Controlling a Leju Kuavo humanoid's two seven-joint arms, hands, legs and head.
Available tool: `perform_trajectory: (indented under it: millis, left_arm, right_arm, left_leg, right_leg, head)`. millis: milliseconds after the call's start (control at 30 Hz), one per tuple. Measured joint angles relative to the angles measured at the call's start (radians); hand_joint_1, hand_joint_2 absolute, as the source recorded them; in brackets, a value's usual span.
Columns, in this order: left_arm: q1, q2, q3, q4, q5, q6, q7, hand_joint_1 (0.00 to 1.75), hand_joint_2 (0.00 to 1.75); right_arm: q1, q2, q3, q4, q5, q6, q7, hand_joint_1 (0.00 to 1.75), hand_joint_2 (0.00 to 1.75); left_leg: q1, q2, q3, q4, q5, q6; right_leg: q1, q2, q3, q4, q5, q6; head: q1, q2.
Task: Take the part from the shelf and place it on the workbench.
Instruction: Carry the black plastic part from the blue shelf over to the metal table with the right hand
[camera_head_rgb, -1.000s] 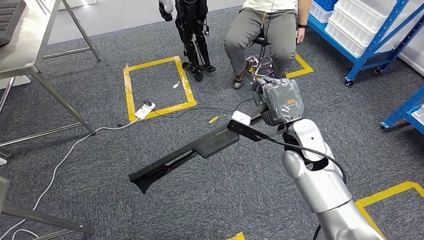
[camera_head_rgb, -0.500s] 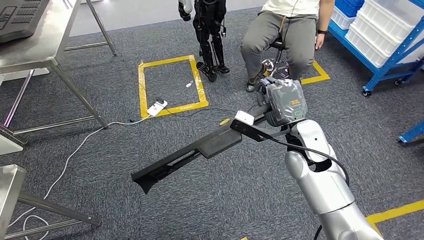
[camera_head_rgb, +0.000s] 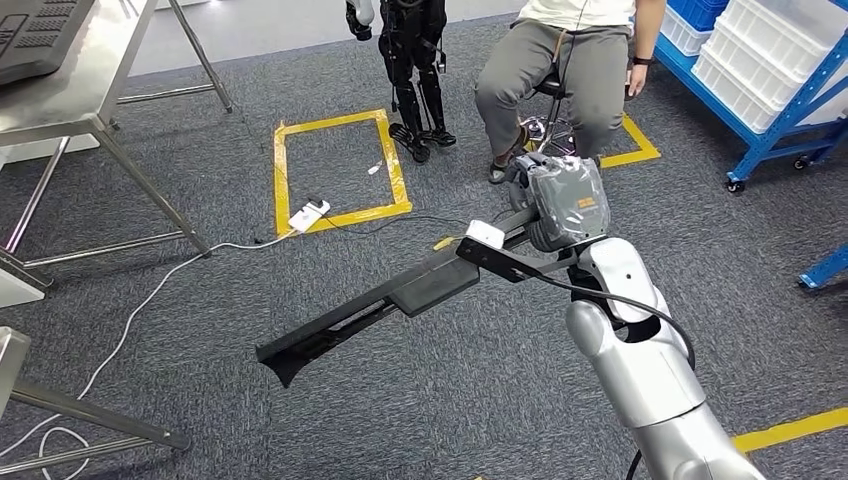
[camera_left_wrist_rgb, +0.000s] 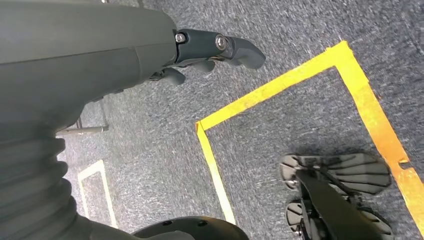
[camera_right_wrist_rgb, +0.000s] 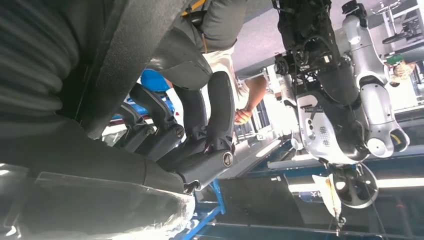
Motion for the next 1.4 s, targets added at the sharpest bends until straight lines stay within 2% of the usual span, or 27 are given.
perform_trajectory:
  millis: [67,100,133,233,267,333,400,433,500,533,567,600,667,700,767,867,900,933,967,1000,1067,1100,1167,1233,1267,1333,1400]
  left_arm:
    - [-0.001,0.005,0.0,0.0,0.0,0.001,0.0,0.0,1.75]
    - [-0.002,0.008,0.0,0.0,0.0,0.001,-0.001,0.0,1.75]
    - [-0.003,0.01,0.0,0.0,0.0,0.001,-0.002,0.0,1.75]
    - [-0.003,0.009,0.0,0.0,0.001,0.002,-0.004,0.0,1.75]
    - [-0.004,0.008,0.0,0.0,0.001,0.001,-0.005,0.0,1.75]
    - [-0.006,0.003,0.0,0.0,0.001,0.001,-0.005,0.0,1.75]
    - [-0.005,-0.002,0.0,0.0,0.002,0.001,-0.005,0.0,1.75]
    - [-0.004,-0.004,0.0,0.0,0.002,0.001,-0.005,0.0,1.75]
    - [-0.003,-0.005,0.0,0.0,0.002,0.001,-0.005,0.0,1.75]
    - [-0.004,-0.003,0.0,0.0,0.003,0.001,-0.005,0.0,1.75]
    - [-0.004,-0.002,0.0,0.0,0.003,0.002,-0.005,0.0,1.75]
    - [-0.003,0.0,0.0,0.0,0.003,0.003,-0.004,0.0,1.75]
    - [-0.001,0.0,0.0,0.0,0.003,0.004,-0.004,0.0,1.75]
    - [0.0,0.0,0.0,0.0,0.003,0.004,-0.004,0.0,1.75]
    - [0.001,-0.001,0.0,0.0,0.003,0.004,-0.004,0.0,1.75]
    - [0.001,-0.002,0.0,0.0,0.003,0.004,-0.004,0.0,1.75]
    - [0.002,-0.003,0.0,0.0,0.003,0.004,-0.004,0.0,1.75]
    - [0.002,-0.004,0.0,0.0,0.003,0.004,-0.004,0.0,1.75]
    - [0.003,-0.004,0.0,0.0,0.003,0.004,-0.004,0.0,1.75]
    - [0.003,-0.004,0.0,0.0,0.002,0.004,-0.004,0.0,1.75]
    - [0.002,-0.001,0.0,0.0,0.002,0.004,-0.004,0.0,1.75]
    - [0.001,0.0,0.0,0.0,0.001,0.004,-0.003,0.0,1.75]
    - [0.0,0.004,0.0,0.0,0.0,0.004,-0.002,0.0,1.75]
    - [0.0,0.003,0.0,0.0,-0.001,0.004,0.0,0.0,1.75]
    - [-0.001,0.002,0.0,0.0,-0.001,0.004,0.0,0.0,1.75]
    - [-0.003,-0.001,0.0,0.0,-0.002,0.004,0.0,0.0,1.75]
    - [-0.004,-0.003,0.0,0.0,-0.003,0.004,0.001,0.0,1.75]
  right_arm:
    - [-0.001,0.002,0.0,0.0,0.0,0.0,0.0,1.75,1.75]
    - [0.0,0.003,0.0,0.0,0.0,0.001,-0.001,1.75,1.75]
    - [0.0,0.004,0.0,0.0,0.0,0.002,-0.001,1.75,1.75]
    - [-0.002,0.005,-0.001,-0.002,0.0,0.004,-0.003,1.75,1.75]
    - [-0.004,0.004,-0.001,-0.003,0.0,0.004,-0.004,1.75,1.75]
    - [-0.007,0.002,-0.001,-0.002,0.0,0.006,-0.006,1.75,1.75]
    - [-0.003,0.001,-0.001,-0.002,0.0,0.008,-0.007,1.75,1.75]
    - [-0.002,0.0,-0.001,-0.001,0.0,0.009,-0.007,1.75,1.75]
    - [-0.002,-0.001,-0.001,0.0,0.0,0.01,-0.007,1.75,1.75]
    - [-0.003,-0.001,0.0,0.0,0.0,0.011,-0.007,1.75,1.75]
    - [-0.004,0.0,0.0,0.001,0.0,0.013,-0.008,1.75,1.75]
    - [-0.005,0.001,0.0,0.001,0.0,0.014,-0.008,1.75,1.75]
    - [-0.006,0.004,0.0,0.001,0.002,0.016,-0.008,1.75,1.75]
    - [-0.006,0.005,0.0,0.001,0.005,0.016,-0.008,1.75,1.75]
    - [-0.009,0.007,0.001,0.002,0.011,0.016,-0.008,1.75,1.75]
    - [-0.011,0.009,0.001,0.002,0.018,0.014,-0.007,1.75,1.75]
    - [-0.011,0.009,0.002,0.002,0.02,0.014,-0.006,1.75,1.75]
    - [-0.011,0.01,0.002,0.002,0.021,0.013,-0.006,1.75,1.75]
    - [-0.01,0.01,0.002,0.002,0.021,0.013,-0.005,1.75,1.75]
    - [-0.011,0.01,0.002,0.001,0.022,0.012,-0.005,1.75,1.75]
    - [-0.01,0.01,0.002,0.001,0.024,0.011,-0.005,1.75,1.75]
    - [-0.008,0.01,0.002,0.001,0.025,0.011,-0.004,1.75,1.75]
    - [-0.004,0.01,0.002,0.001,0.026,0.01,-0.003,1.75,1.75]
    - [-0.001,0.009,0.001,0.001,0.027,0.01,-0.002,1.75,1.75]
    - [0.0,0.008,0.0,0.001,0.027,0.009,-0.002,1.75,1.75]
    - [0.004,0.005,-0.002,0.001,0.025,0.007,-0.002,1.75,1.75]
    - [0.014,0.003,-0.004,0.003,0.021,0.003,0.0,1.75,1.75]
  left_leg:
    - [-0.022,0.01,0.053,-0.103,0.035,0.018]
    - [-0.03,0.013,0.063,-0.123,0.036,0.021]
    - [-0.033,0.014,0.066,-0.129,0.037,0.021]
    - [-0.026,0.011,0.109,-0.197,0.065,0.041]
    - [-0.021,0.01,0.122,-0.218,0.075,0.046]
    - [-0.018,0.006,0.127,-0.226,0.079,0.047]
    - [-0.014,-0.001,0.126,-0.222,0.076,0.04]
    - [-0.01,-0.005,0.124,-0.217,0.073,0.032]
    - [0.002,-0.01,0.116,-0.188,0.057,0.008]
    - [0.005,-0.013,0.106,-0.166,0.044,-0.006]
    - [0.007,-0.015,0.097,-0.146,0.032,-0.018]
    - [0.007,-0.016,0.089,-0.131,0.024,-0.025]
    - [0.013,-0.017,0.081,-0.119,0.016,-0.03]
    - [0.017,-0.015,0.08,-0.112,0.011,-0.033]
    - [0.024,-0.01,0.055,-0.055,-0.025,-0.043]
    - [0.028,-0.004,-0.041,0.137,-0.112,-0.051]
    - [0.029,-0.004,-0.064,0.174,-0.118,-0.048]
    - [0.028,-0.005,-0.07,0.175,-0.105,-0.043]
    - [0.026,-0.005,-0.053,0.132,-0.074,-0.035]
    - [0.021,-0.005,-0.019,0.06,-0.033,-0.024]
    - [0.009,-0.003,0.044,-0.069,0.019,-0.008]
    - [0.003,-0.003,0.06,-0.101,0.027,-0.004]
    - [-0.008,-0.002,0.069,-0.122,0.029,0.002]
    - [-0.009,-0.001,0.091,-0.159,0.046,0.013]
    - [-0.007,0.0,0.101,-0.177,0.055,0.019]
    - [-0.006,-0.001,0.11,-0.19,0.062,0.024]
    - [-0.005,-0.003,0.108,-0.19,0.061,0.026]
  right_leg:
    - [-0.001,-0.001,0.002,-0.004,0.0,0.001]
    - [-0.003,-0.003,0.004,-0.007,0.0,0.001]
    - [-0.005,-0.006,0.006,-0.012,0.001,0.003]
    - [0.001,-0.007,0.003,-0.006,-0.007,0.004]
    - [0.003,-0.005,-0.014,0.029,-0.022,0.002]
    - [-0.003,-0.001,-0.076,0.151,-0.069,0.001]
    - [-0.014,-0.001,-0.124,0.233,-0.09,0.015]
    - [-0.022,-0.001,-0.121,0.22,-0.078,0.03]
    - [-0.04,-0.003,-0.065,0.103,-0.028,0.064]
    - [-0.045,-0.003,-0.037,0.049,-0.01,0.072]
    - [-0.047,-0.001,-0.019,0.019,-0.001,0.069]
    - [-0.044,0.0,-0.015,0.015,-0.003,0.058]
    - [-0.04,0.003,-0.018,0.022,-0.005,0.033]
    - [-0.039,0.004,-0.018,0.022,-0.004,0.027]
    - [-0.038,0.004,-0.016,0.021,-0.004,0.021]
    - [-0.028,0.004,-0.014,0.021,-0.006,0.018]
    - [-0.025,0.004,-0.014,0.021,-0.006,0.017]
    - [-0.022,0.004,-0.013,0.021,-0.007,0.017]
    - [-0.019,0.005,-0.011,0.021,-0.008,0.016]
    - [-0.018,0.006,-0.009,0.02,-0.008,0.015]
    - [-0.019,0.007,-0.004,0.012,-0.008,0.016]
    - [-0.021,0.006,-0.002,0.008,-0.007,0.018]
    - [-0.025,0.005,0.002,-0.004,-0.002,0.024]
    - [-0.022,0.002,-0.002,0.002,-0.007,0.024]
    - [-0.018,0.002,-0.014,0.027,-0.02,0.021]
    - [-0.016,0.001,-0.071,0.139,-0.068,0.012]
    - [-0.022,0.001,-0.132,0.248,-0.102,0.021]
  head:
    - [0.0,0.0]
    - [-0.001,0.0]
    - [-0.002,0.0]
    - [-0.002,0.0]
    - [-0.001,0.0]
    - [-0.001,0.0]
    - [-0.001,0.0]
    - [-0.002,0.0]
    - [-0.001,0.0]
    - [0.002,0.0]
    - [0.002,0.0]
    - [0.001,0.0]
    - [-0.004,0.0]
    - [-0.006,0.0]
    - [-0.008,0.0]
    - [-0.01,0.0]
    - [-0.01,0.0]
    - [-0.01,0.0]
    - [-0.01,0.0]
    - [-0.01,0.0]
    - [-0.009,0.0]
    - [-0.01,0.0]
    - [-0.012,0.0]
    - [-0.012,0.0]
    - [-0.011,0.0]
    - [-0.01,0.0]
    - [-0.009,0.0]
